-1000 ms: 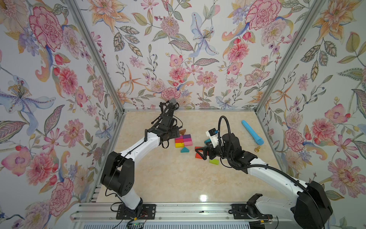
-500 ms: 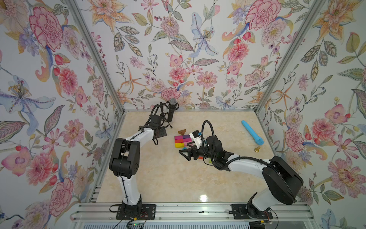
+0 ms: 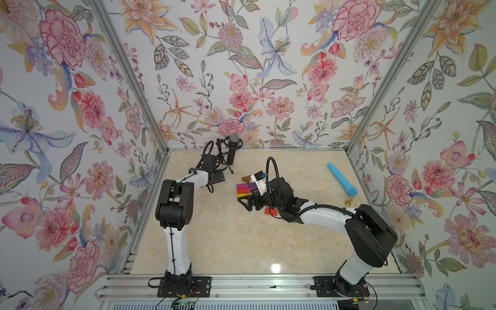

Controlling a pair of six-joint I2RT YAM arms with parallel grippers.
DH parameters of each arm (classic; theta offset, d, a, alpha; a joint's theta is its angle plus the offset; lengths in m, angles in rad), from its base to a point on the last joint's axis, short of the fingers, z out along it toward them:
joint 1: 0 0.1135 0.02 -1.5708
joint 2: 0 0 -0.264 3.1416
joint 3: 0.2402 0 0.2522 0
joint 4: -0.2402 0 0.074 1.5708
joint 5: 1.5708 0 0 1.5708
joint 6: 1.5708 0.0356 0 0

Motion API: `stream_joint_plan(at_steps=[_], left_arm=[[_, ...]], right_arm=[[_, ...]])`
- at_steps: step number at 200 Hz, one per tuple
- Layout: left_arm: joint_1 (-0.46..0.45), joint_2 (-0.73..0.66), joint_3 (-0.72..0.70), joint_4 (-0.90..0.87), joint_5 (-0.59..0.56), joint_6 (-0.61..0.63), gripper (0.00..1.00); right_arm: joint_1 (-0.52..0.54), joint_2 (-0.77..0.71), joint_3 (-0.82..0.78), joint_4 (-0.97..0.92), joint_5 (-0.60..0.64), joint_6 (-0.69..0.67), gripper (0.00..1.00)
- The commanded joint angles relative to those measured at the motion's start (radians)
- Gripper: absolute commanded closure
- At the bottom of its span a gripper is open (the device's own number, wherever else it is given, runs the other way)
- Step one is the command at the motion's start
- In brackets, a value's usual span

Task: Assemble a piece of candy with building blocks
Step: Pick up the building block from the center of the board.

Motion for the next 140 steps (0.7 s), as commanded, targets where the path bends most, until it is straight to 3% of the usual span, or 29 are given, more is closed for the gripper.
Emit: stream_joint_plan(at_steps=[1,55,111,140], left_arm=[[0.01,0.046,0.057,-0.002,-0.011,0.005,0.02],[0.01,0.106,0.125,-0.043,-0.032,-0.01,0.13],[0.011,0.1,0.072,-0.03,-0.028,-0.014,0.24],[0.008,0.072,0.022,-0.007,-0.024,-0.019,0.35]], right_arm=[[-0.011,-0.039,-0.004,-0.04,0.04,-0.021,0.0],[-0.031,-0.098,-0.045,-0.043,0.049,-0.026,0.0],[-0.076,-0.147,-0.079,-0.049,0.046,-0.027,0.0],[-0.091,-0.173,-0.099,-0.051,0.048,-0.028,0.0]])
